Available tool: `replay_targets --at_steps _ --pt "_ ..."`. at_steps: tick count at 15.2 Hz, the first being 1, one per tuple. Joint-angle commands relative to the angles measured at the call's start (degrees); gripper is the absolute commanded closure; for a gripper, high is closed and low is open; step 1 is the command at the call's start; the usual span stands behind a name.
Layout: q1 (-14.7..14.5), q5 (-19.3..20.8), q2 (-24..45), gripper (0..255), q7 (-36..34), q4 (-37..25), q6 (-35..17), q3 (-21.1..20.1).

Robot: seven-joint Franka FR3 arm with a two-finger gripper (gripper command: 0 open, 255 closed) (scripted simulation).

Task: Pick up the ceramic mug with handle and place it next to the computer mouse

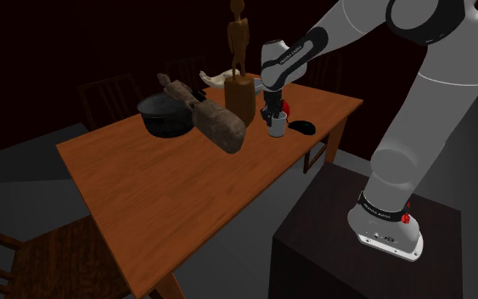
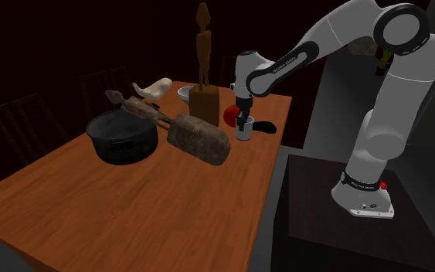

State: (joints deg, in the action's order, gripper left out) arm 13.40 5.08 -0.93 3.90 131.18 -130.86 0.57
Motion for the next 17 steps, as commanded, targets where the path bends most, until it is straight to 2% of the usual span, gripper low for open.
replay_targets --at_steps 1,5,9,17 --pt "0.0 0.0 0.0 0 0.0 -0.01 -0.01 0.0" --pt "0.0 0.0 0.0 0 0.0 -0.01 0.0 0.0" --pt "-0.26 -0.44 -3.82 0 0.24 -3.47 7.29 -0.26" --pt "-0.26 -0.44 -3.82 0 0.24 -3.47 7.29 -0.26"
